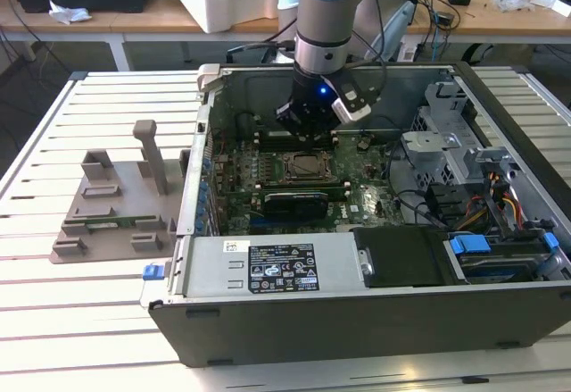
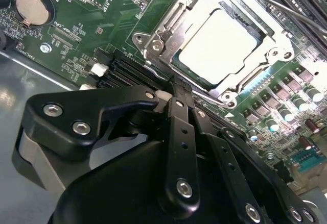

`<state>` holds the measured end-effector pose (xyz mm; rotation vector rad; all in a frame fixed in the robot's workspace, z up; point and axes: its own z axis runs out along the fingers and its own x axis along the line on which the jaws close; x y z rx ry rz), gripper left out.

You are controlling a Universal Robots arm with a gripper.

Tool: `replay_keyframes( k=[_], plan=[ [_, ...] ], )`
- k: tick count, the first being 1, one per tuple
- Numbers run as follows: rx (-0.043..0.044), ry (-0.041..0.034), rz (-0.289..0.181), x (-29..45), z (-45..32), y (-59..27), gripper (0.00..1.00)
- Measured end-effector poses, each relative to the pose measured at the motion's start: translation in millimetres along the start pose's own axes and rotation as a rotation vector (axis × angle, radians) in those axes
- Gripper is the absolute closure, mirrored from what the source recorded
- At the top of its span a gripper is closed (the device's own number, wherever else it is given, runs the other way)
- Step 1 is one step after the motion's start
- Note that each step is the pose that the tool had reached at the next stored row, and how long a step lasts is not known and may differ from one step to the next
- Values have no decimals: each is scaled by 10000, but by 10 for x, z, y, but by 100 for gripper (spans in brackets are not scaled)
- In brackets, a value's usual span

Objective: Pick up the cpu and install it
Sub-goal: 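Install the first cpu locking lever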

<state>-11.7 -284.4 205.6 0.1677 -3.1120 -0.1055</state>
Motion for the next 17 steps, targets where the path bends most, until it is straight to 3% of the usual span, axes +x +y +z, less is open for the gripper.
replay_keyframes(
  k=[11, 17],
  plan=[
    [0, -1, 52, -53, 25, -45, 89],
    [3, -1, 51, -84, 43, -23, 89]
  ],
)
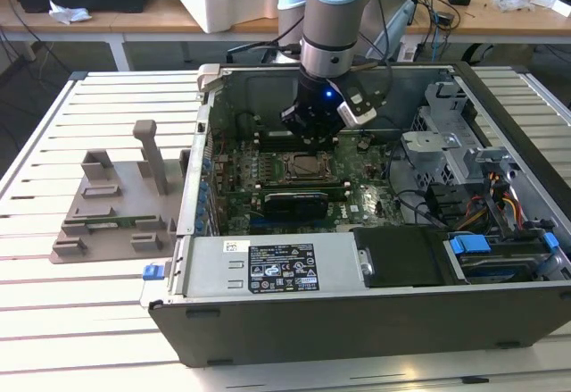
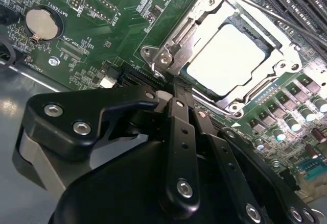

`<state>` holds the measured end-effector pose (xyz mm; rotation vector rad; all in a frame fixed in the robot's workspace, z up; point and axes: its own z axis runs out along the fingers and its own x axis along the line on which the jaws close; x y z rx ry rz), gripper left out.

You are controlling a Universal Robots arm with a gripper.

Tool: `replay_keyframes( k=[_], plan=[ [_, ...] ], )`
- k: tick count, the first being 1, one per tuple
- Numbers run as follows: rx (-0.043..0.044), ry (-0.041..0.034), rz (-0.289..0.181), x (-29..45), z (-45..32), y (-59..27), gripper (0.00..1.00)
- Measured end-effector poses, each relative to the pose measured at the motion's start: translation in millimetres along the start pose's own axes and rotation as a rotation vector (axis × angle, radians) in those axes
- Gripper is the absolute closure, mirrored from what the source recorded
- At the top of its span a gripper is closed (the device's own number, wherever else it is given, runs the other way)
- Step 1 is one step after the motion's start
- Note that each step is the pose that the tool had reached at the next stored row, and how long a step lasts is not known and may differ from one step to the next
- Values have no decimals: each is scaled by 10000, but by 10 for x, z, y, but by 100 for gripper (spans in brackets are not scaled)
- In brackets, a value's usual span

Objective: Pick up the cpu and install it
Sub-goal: 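Install the first cpu locking lever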

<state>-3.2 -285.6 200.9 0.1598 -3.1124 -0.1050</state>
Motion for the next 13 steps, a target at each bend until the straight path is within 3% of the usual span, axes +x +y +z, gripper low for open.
replay_keyframes(
  k=[2, 4, 6, 8, 10, 13],
  plan=[
    [-10, -6, -1, -4, -20, 16, 89],
    [41, 5, 2, -1, -86, 17, 89],
    [124, 12, 4, 1, -105, 4, 89],
    [243, 26, 7, 7, -111, -50, 89],
    [301, 32, 8, 11, -114, -94, 89],
    [307, 33, 9, 17, -118, -151, 89]
  ],
)
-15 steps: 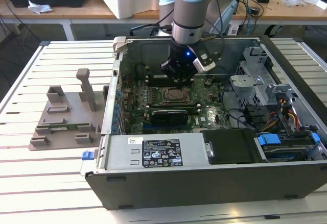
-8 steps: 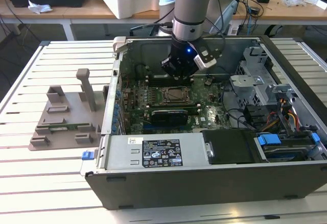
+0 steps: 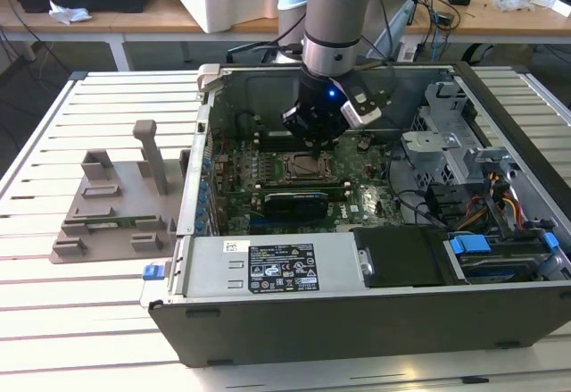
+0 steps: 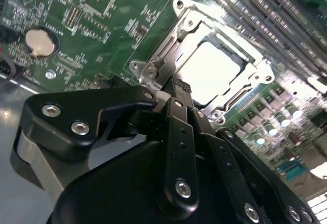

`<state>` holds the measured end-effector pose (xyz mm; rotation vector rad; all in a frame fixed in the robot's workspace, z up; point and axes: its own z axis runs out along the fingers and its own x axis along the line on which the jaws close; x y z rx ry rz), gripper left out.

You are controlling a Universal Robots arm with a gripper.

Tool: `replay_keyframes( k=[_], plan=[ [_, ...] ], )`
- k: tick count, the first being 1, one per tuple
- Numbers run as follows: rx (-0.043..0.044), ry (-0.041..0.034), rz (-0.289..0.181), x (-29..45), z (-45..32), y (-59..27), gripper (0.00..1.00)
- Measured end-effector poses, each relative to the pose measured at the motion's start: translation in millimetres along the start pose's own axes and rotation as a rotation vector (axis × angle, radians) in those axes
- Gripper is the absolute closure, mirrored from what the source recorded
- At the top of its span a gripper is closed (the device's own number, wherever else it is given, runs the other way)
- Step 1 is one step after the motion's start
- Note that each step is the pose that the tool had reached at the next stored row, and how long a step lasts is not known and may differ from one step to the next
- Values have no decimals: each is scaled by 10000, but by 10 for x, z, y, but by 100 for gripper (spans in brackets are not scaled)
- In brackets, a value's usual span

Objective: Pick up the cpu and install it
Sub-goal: 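Install the first cpu locking lever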

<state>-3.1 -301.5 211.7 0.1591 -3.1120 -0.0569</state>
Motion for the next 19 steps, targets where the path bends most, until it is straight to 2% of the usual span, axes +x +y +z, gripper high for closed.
replay_keyframes(
  k=[2, 6, 13, 17, 19],
  plan=[
    [-1, -1, 0, 3, -1, -32, 89],
    [0, 0, 1, 5, -25, -39, 89],
    [0, 0, 0, 7, -133, -35, 89],
    [0, 0, 1, 11, -293, -29, 89],
    [0, 0, 1, 13, -398, -25, 89]
  ],
)
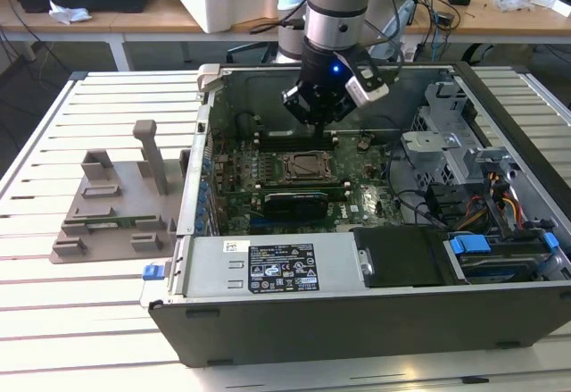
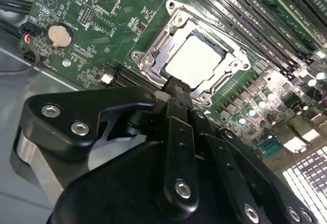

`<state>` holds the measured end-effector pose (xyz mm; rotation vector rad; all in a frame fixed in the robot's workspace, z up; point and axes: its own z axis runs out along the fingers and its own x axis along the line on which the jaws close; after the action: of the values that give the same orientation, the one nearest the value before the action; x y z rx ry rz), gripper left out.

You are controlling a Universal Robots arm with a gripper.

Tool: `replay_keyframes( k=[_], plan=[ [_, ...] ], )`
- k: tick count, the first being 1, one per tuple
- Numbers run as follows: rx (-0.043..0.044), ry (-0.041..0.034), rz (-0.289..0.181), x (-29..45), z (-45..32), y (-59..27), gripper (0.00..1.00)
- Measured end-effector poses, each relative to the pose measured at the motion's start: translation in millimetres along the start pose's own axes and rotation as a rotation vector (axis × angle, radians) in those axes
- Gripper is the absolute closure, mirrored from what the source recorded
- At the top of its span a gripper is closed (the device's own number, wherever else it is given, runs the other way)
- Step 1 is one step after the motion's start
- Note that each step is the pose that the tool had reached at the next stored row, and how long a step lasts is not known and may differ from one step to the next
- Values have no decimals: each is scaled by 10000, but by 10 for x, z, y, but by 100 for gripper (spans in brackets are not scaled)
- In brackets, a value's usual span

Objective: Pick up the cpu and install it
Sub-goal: 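Install the first cpu locking lever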

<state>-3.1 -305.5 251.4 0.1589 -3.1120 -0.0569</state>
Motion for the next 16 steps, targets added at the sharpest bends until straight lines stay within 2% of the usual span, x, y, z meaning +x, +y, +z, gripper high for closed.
replay_keyframes(
  k=[1, 5, 8, 10, 16],
  plan=[
    [1, 1, 0, 1, -47, 1, 89],
    [0, 0, -1, 3, -121, 4, 89],
    [1, 0, 0, 5, -211, 8, 89],
    [-1, -1, -1, 5, -242, 9, 89],
    [0, 0, 0, 6, -244, 9, 89]
  ],
)
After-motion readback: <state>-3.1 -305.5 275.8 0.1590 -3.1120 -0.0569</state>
